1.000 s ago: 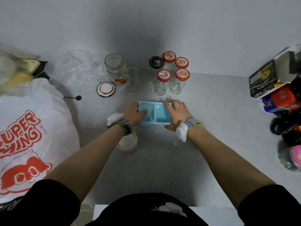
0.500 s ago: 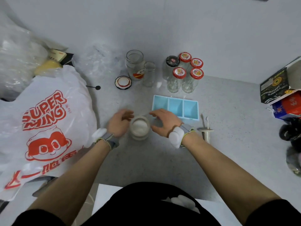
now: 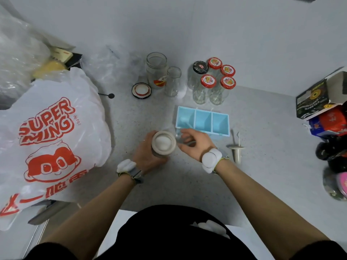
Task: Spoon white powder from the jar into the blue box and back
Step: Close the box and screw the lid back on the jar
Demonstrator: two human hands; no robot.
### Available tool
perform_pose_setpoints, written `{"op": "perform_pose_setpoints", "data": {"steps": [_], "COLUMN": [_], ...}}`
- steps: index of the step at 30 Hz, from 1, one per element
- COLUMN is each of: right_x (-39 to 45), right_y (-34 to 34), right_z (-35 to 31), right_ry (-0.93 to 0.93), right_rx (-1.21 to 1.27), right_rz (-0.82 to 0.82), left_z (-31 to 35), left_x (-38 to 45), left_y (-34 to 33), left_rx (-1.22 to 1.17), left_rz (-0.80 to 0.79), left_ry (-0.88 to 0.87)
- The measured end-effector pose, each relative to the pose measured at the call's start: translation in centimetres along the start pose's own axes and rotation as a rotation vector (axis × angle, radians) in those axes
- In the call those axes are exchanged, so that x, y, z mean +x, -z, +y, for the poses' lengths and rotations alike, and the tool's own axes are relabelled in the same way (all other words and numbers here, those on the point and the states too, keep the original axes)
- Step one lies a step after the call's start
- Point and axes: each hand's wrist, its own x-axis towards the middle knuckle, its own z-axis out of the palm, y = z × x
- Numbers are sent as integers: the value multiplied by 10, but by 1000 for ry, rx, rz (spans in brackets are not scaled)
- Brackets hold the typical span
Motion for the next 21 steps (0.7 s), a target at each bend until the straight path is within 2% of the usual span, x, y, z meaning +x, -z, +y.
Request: {"op": "perform_pose_setpoints", "data": {"steps": [5,8,12,16,21], "right_x": [-19,-37,-58,-64,-60], "right_y": [16,34,58,66,64], "right_z": [18,47,94,121,139], "right_ry": [-66,-200,-348,-511,-536], "right_rx": [54,-19,-170,-243,-192], "right_rz": [173,324,424,419,427], "left_z": [17,27,39,60,87], "left_x": [-3,0,3,1,5], "left_y": [-7,-21,-45,-60,-79], "left_rx": [5,27,53,81,73], "left_rz": [-29,-88,-128,-172,-200], "left_ry": [-100,-135,-170,-202,-248]}}
